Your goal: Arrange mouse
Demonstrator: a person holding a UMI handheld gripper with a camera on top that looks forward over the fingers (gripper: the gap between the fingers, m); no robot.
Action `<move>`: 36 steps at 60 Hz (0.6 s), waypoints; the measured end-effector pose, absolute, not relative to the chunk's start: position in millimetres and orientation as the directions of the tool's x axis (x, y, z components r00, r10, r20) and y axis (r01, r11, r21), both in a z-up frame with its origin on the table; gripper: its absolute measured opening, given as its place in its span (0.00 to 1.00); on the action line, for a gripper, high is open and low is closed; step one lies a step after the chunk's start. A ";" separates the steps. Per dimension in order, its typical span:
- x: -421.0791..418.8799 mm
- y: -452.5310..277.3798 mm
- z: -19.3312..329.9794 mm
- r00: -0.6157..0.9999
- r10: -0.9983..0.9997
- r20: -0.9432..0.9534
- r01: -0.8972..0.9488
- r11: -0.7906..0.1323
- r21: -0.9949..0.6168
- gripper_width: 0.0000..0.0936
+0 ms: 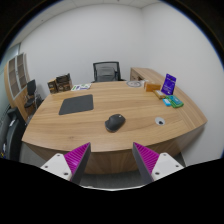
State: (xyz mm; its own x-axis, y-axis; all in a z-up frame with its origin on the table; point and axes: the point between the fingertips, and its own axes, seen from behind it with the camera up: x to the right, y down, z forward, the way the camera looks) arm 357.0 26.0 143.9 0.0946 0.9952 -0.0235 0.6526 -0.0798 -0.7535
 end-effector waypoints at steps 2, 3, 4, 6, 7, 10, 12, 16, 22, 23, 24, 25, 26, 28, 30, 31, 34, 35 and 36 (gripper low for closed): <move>350.7 26.9 138.8 0.093 0.996 -0.018 0.651 -0.074 -0.755 0.92; 347.3 27.2 136.2 0.092 0.996 -0.015 0.650 -0.072 -0.756 0.92; 343.9 27.3 133.6 0.091 0.996 -0.013 0.649 -0.069 -0.757 0.92; 336.3 27.0 128.5 0.087 0.996 -0.011 0.647 -0.065 -0.760 0.92; 332.5 26.3 125.7 0.085 0.996 -0.010 0.646 -0.063 -0.761 0.92; 320.0 26.9 115.4 0.081 0.997 -0.009 0.646 -0.059 -0.761 0.92; 311.8 27.9 108.1 0.082 0.997 -0.006 0.647 -0.058 -0.760 0.92; 293.2 29.0 95.8 0.083 0.997 -0.004 0.645 -0.057 -0.762 0.92; 266.5 33.0 77.5 0.091 0.996 0.003 0.650 -0.057 -0.758 0.92; 262.1 34.0 74.7 0.093 0.996 0.005 0.650 -0.057 -0.758 0.92; 257.8 34.9 71.9 0.095 0.996 0.007 0.651 -0.057 -0.757 0.92; 254.0 35.7 68.9 0.096 0.995 0.008 0.653 -0.057 -0.755 0.92; 250.5 35.8 65.9 0.099 0.995 0.010 0.654 -0.057 -0.754 0.92; 242.1 37.7 59.3 0.101 0.995 0.010 0.655 -0.059 -0.754 0.92; 234.0 38.8 53.4 0.104 0.995 0.007 0.657 -0.063 -0.751 0.92; 230.0 39.2 50.4 0.105 0.994 0.005 0.659 -0.065 -0.749 0.92; 219.0 40.1 43.7 0.108 0.994 0.001 0.662 -0.071 -0.746 0.92; 213.3 42.2 39.9 0.108 0.994 -0.001 0.663 -0.073 -0.745 0.92; 210.8 41.6 38.0 0.108 0.994 0.000 0.665 -0.073 -0.743 0.92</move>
State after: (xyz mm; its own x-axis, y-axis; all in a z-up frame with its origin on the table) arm 210.8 41.6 38.0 0.1085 0.9941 -0.0001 0.6650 -0.0727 -0.7433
